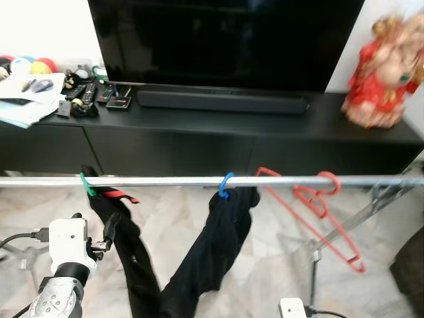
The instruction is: Hang hanger
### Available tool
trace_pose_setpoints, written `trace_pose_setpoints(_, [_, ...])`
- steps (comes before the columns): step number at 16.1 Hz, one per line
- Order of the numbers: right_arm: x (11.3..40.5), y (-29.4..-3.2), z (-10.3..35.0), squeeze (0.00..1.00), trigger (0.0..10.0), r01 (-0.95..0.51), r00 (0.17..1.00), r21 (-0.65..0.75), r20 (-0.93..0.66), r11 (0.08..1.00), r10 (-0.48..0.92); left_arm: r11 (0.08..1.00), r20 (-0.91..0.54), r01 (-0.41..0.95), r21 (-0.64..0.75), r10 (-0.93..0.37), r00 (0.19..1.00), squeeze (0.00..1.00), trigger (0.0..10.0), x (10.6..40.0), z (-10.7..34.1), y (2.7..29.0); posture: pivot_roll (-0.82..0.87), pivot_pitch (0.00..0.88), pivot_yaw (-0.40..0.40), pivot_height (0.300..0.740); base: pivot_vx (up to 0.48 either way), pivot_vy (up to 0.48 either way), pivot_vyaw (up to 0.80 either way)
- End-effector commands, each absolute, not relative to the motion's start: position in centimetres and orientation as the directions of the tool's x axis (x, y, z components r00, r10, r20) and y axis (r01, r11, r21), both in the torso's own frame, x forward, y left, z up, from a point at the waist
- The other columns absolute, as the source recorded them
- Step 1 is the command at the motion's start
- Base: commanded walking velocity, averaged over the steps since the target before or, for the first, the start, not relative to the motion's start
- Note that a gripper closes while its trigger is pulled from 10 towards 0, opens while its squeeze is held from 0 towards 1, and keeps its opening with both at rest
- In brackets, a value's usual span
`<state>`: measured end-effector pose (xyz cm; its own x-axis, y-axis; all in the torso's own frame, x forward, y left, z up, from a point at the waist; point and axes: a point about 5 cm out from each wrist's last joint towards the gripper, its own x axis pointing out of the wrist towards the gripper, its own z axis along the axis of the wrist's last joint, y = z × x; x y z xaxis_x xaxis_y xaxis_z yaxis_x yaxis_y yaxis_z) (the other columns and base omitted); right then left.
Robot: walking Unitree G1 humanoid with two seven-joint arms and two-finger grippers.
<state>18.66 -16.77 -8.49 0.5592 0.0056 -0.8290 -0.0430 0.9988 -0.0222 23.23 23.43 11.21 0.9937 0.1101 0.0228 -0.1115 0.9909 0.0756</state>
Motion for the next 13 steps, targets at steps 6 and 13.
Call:
trace_pose_setpoints(6, [17.7, -17.5, -8.9, 0.00, 10.0, -0.024, 0.532, -0.033, -0.846, 0.999, -0.015, 0.979, -0.075, -0.167, 0.121, 0.176, 0.982, 0.00, 10.0, 23.5, 11.9, 23.9, 0.00, 0.104, -0.010, 0.740, 0.000, 0.000, 0.00])
trace_pose_setpoints(13, [17.7, -17.5, -8.9, 0.00, 10.0, -0.025, 0.531, -0.031, -0.847, 0.999, -0.014, 0.942, -0.185, -0.311, 0.125, 0.330, 0.926, 0.00, 10.0, 24.4, 12.7, 25.9, 0.00, 0.100, -0.008, 0.740, 0.000, 0.000, 0.00])
